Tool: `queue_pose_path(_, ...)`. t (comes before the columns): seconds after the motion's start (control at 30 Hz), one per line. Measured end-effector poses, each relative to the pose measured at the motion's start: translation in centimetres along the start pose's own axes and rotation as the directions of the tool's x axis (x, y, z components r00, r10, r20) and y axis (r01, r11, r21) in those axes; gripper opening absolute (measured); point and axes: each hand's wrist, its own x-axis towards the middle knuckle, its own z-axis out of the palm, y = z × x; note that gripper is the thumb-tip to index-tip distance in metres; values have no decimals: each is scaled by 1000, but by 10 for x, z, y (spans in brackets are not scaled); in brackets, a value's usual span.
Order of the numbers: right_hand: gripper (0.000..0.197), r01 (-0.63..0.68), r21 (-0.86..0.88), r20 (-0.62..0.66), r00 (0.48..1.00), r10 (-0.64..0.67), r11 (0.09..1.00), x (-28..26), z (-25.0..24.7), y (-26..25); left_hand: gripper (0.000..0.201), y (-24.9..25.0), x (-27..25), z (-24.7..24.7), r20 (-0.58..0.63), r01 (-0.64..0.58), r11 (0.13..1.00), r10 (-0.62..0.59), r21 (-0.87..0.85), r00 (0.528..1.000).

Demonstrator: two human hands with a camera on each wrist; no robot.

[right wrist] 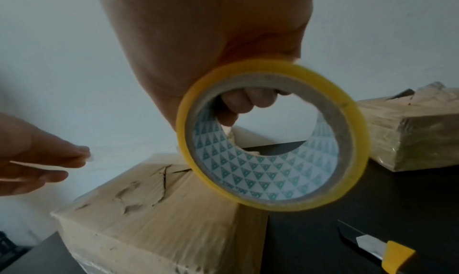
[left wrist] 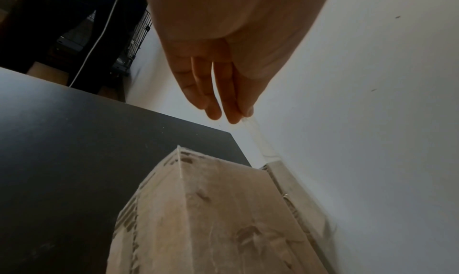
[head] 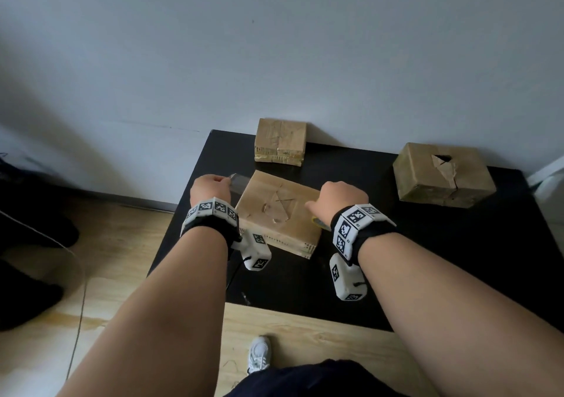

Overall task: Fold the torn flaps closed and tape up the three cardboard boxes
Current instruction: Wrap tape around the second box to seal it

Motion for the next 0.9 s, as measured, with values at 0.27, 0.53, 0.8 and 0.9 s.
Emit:
queue_pose_path(0.27,27,-79,-119,8,997,80,990,17,2,-16,14,-12,20,6,94,13,1000,-11,-19,996)
queue_pose_path(0.53,28,-118,-113,26,992,122,987,26,1,-19,14,-15,30,18,141,58,997,-64,45,988)
queue_pose_path(0.8,26,-119,-120,23,992,123,986,27,2,-19,15,-11,35,30,217,130,983,-155,126,964)
queue_pose_path(0.9,27,-112,-118,16,993,115,987,27,3,-18,20,-8,40,34,232,139,965,-191,224,954)
